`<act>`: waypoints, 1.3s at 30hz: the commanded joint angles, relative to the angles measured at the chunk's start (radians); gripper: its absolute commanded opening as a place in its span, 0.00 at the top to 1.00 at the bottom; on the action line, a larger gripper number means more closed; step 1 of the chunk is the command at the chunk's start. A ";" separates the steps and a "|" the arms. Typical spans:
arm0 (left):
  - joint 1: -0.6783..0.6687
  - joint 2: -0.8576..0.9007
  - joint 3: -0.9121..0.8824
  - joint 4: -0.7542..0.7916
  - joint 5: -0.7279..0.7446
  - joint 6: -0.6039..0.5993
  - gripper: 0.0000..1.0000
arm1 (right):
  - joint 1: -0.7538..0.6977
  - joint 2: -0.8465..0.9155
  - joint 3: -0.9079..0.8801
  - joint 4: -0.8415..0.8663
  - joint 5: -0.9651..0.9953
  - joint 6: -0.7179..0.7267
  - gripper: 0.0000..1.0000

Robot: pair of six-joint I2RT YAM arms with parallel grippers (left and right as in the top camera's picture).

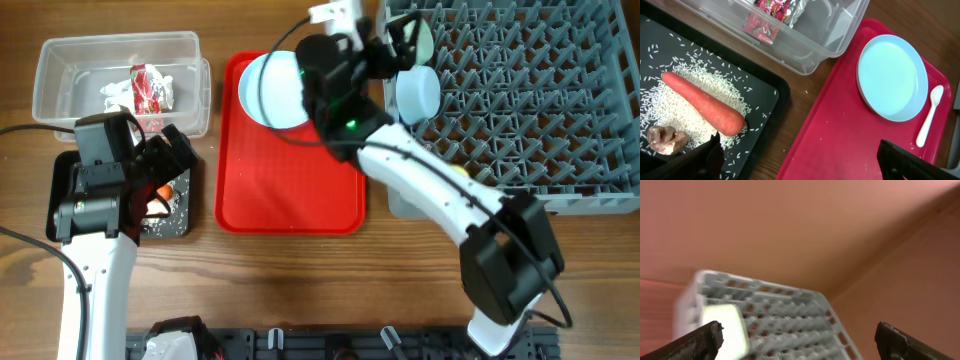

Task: Sort waste into correct bins and load items into the dishwasher rack
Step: 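Reach the right gripper to the light-blue plate and grasp its edge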

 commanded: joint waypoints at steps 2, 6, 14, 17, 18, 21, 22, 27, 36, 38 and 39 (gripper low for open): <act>0.006 0.002 0.016 0.003 -0.006 -0.002 0.00 | 0.135 -0.007 0.001 -0.389 -0.328 0.302 0.00; 0.006 0.002 0.016 0.003 -0.006 -0.002 0.00 | 0.077 -0.024 0.003 -0.592 -0.795 0.623 0.00; 0.006 0.002 0.016 0.003 -0.006 -0.002 0.00 | -0.088 -0.089 0.005 -0.607 -1.395 0.984 0.00; 0.006 0.002 0.016 0.003 -0.006 -0.002 0.00 | -0.122 -0.024 0.005 -0.560 -1.427 1.077 0.00; 0.006 0.002 0.016 0.003 -0.006 -0.002 0.00 | -0.128 0.014 0.005 -0.539 -1.439 1.113 0.00; 0.006 0.002 0.016 0.003 -0.006 -0.002 0.00 | -0.130 0.093 0.005 -0.554 -1.465 1.260 0.01; 0.006 0.002 0.016 0.003 -0.006 -0.002 0.00 | -0.130 0.105 0.005 -0.580 -1.474 1.336 0.00; 0.006 0.002 0.016 0.003 -0.006 -0.002 0.00 | -0.129 0.122 -0.010 -0.583 -1.336 1.450 0.09; 0.006 0.002 0.016 0.003 -0.006 -0.002 0.00 | -0.125 0.257 -0.010 -0.526 -1.293 1.515 0.25; 0.006 0.002 0.016 0.003 -0.006 -0.002 0.00 | -0.126 0.288 -0.010 -0.491 -1.318 1.514 0.28; 0.006 0.002 0.016 0.003 -0.006 -0.002 0.00 | -0.126 0.299 -0.010 -0.474 -1.318 1.514 0.31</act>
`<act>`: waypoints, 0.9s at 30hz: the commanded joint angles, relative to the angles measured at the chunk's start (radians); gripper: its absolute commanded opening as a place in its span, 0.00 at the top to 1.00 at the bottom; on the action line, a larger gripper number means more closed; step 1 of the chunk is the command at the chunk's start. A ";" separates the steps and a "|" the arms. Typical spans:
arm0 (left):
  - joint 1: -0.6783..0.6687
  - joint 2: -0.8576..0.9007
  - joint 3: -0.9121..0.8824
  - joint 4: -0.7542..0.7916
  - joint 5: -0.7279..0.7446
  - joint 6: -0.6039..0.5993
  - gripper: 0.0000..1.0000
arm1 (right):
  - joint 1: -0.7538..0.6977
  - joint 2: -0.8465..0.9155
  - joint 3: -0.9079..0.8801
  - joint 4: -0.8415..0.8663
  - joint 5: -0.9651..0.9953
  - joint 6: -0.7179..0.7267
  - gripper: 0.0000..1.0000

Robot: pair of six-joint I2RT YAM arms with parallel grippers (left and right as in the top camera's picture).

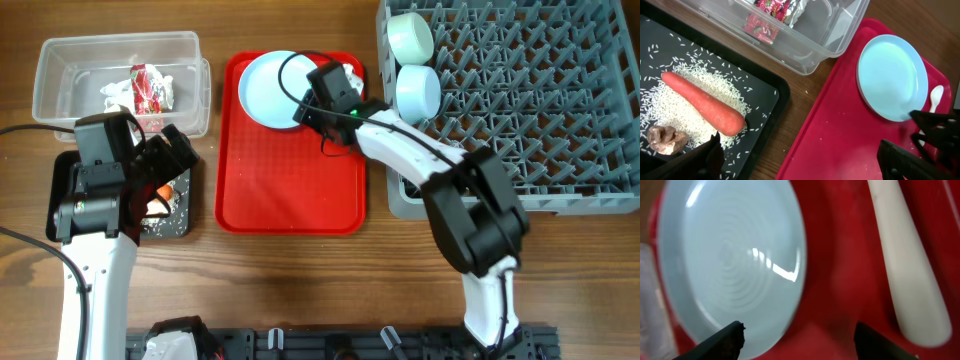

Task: Sort waste into correct bins and load items into the dishwasher rack
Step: 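Reach the right gripper to the light-blue plate and grasp its edge, then lift the light-blue plate into the dish rack and stand it upright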

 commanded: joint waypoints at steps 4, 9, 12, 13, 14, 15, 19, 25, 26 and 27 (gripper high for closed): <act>0.006 0.002 0.016 0.003 -0.006 -0.002 0.00 | 0.007 0.057 0.002 0.058 0.001 0.023 0.39; 0.006 0.002 0.016 0.003 -0.006 -0.002 0.00 | 0.007 0.072 0.002 0.072 0.003 0.023 0.61; 0.006 0.002 0.016 0.003 -0.006 -0.002 0.00 | 0.007 0.073 0.002 0.077 0.003 0.021 0.82; 0.006 0.002 0.016 0.003 -0.006 -0.002 0.00 | 0.007 0.073 0.002 0.076 0.003 0.021 0.86; 0.006 0.002 0.016 0.003 -0.006 -0.002 0.00 | 0.007 0.073 0.002 0.075 0.003 0.021 0.91; 0.006 0.002 0.016 0.003 -0.006 -0.002 0.00 | 0.007 0.073 0.002 0.074 0.003 0.021 0.95; 0.006 0.002 0.016 0.003 -0.006 -0.002 0.00 | 0.007 0.073 0.002 0.064 -0.004 0.021 0.96; 0.006 0.002 0.016 0.003 -0.006 -0.002 0.00 | -0.014 0.058 0.023 0.042 -0.135 -0.092 0.96; 0.006 0.002 0.016 0.003 -0.006 -0.002 0.00 | -0.020 0.048 0.027 0.031 -0.145 -0.112 0.96; 0.006 0.002 0.016 0.003 -0.006 -0.002 0.00 | -0.028 0.027 0.034 0.008 -0.144 -0.137 0.96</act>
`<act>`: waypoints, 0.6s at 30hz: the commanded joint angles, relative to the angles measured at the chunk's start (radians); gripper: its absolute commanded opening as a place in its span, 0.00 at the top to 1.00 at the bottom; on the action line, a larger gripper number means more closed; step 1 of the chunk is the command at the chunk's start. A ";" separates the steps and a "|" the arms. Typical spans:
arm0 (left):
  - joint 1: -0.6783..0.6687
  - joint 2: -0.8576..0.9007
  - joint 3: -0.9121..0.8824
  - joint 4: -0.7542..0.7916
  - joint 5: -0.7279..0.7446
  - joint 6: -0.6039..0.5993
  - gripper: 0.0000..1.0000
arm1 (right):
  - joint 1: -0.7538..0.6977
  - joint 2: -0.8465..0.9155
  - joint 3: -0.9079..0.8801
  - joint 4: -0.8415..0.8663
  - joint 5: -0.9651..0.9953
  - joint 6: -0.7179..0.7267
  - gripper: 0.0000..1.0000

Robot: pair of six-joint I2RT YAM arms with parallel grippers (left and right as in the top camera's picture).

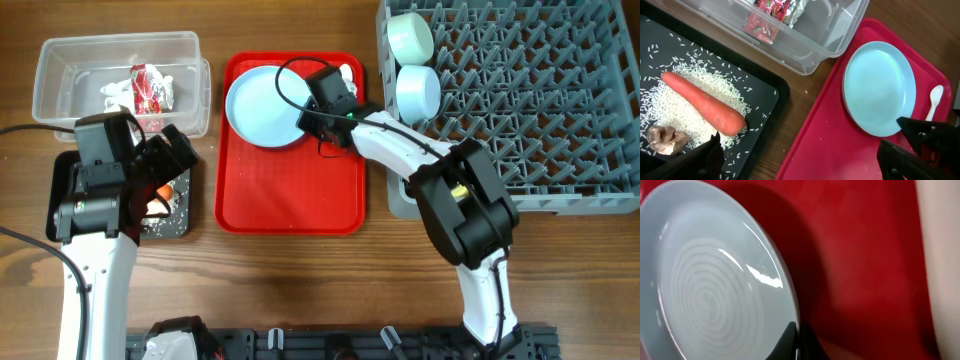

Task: Sort waste into correct bins and load items into the dishwasher rack
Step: 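Lift the light-blue plate into the dish rack and stand it upright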

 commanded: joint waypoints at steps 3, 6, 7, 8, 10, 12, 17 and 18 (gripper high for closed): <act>0.006 0.002 0.016 0.003 -0.006 -0.002 0.00 | -0.052 -0.125 0.039 -0.132 -0.009 -0.249 0.96; 0.006 0.002 0.016 0.003 -0.006 -0.002 0.00 | -0.069 -0.258 0.039 -0.225 0.094 -0.380 0.96; 0.006 0.002 0.016 0.003 -0.006 -0.002 0.00 | -0.072 -0.310 0.039 -0.247 0.121 -0.428 0.96; 0.006 0.002 0.016 0.003 -0.006 -0.002 0.00 | -0.072 -0.351 0.039 -0.256 0.132 -0.469 0.96; 0.006 0.002 0.016 0.003 -0.006 -0.002 0.00 | -0.072 -0.443 0.039 -0.265 0.143 -0.527 0.96; 0.006 0.002 0.016 0.003 -0.006 -0.002 0.00 | -0.072 -0.570 0.039 -0.277 0.258 -0.556 0.96; 0.006 0.002 0.016 0.003 -0.006 -0.002 0.00 | -0.072 -0.689 0.039 -0.294 0.844 -0.663 0.96; 0.006 0.002 0.016 0.003 -0.006 -0.002 0.00 | -0.073 -0.691 0.039 -0.285 0.986 -0.718 0.96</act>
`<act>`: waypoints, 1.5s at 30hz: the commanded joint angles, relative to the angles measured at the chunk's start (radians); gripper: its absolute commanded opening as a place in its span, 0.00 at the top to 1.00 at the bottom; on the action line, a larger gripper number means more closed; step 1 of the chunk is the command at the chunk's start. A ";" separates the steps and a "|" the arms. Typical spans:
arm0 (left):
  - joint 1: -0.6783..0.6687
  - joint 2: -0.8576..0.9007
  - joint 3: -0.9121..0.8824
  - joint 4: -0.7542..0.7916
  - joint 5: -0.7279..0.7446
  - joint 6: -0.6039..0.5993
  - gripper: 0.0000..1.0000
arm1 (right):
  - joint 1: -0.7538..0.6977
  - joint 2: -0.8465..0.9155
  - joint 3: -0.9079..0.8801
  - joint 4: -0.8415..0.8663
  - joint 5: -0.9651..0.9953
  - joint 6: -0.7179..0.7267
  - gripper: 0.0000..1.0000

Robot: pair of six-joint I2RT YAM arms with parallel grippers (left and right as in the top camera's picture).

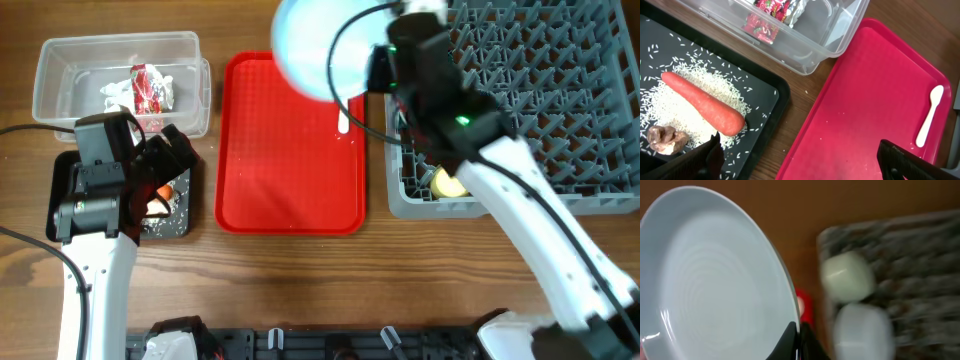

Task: Sort waste into correct bins and load items into the dishwasher rack
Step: 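Lift the light-blue plate into the dish rack and stand it upright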

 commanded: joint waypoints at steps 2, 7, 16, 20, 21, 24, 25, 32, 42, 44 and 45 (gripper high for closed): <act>0.006 0.002 0.016 0.003 -0.006 -0.002 0.00 | -0.015 -0.012 0.015 0.019 0.665 -0.248 0.96; 0.006 0.002 0.016 0.003 -0.006 -0.002 0.00 | -0.138 0.047 0.014 0.073 0.737 -0.438 0.96; 0.006 0.002 0.016 0.003 -0.006 -0.002 0.00 | -0.269 0.233 0.014 0.251 0.668 -0.792 0.96; 0.006 0.002 0.016 0.003 -0.006 -0.002 0.00 | -0.269 0.304 0.014 0.296 0.649 -0.837 0.96; 0.006 0.002 0.016 0.003 -0.006 -0.002 0.00 | -0.269 0.313 0.014 0.296 0.649 -0.836 0.96; 0.006 0.002 0.016 0.003 -0.006 -0.002 0.00 | -0.269 0.344 0.014 0.295 0.625 -0.835 0.96; 0.006 0.002 0.016 0.003 -0.006 -0.002 0.00 | -0.269 0.351 0.014 0.296 0.615 -0.835 0.96; 0.006 0.002 0.016 0.003 -0.006 -0.002 0.00 | -0.249 0.361 0.014 0.295 0.525 -0.834 0.89; 0.006 0.002 0.016 0.003 -0.006 -0.002 0.00 | -0.217 0.332 0.014 0.270 0.525 -0.716 0.00; 0.006 0.002 0.016 0.003 -0.006 -0.002 0.00 | -0.185 0.301 0.014 0.239 0.503 -0.645 0.00; 0.006 0.002 0.016 0.003 -0.006 -0.002 0.00 | -0.159 0.277 0.014 0.211 0.457 -0.632 0.00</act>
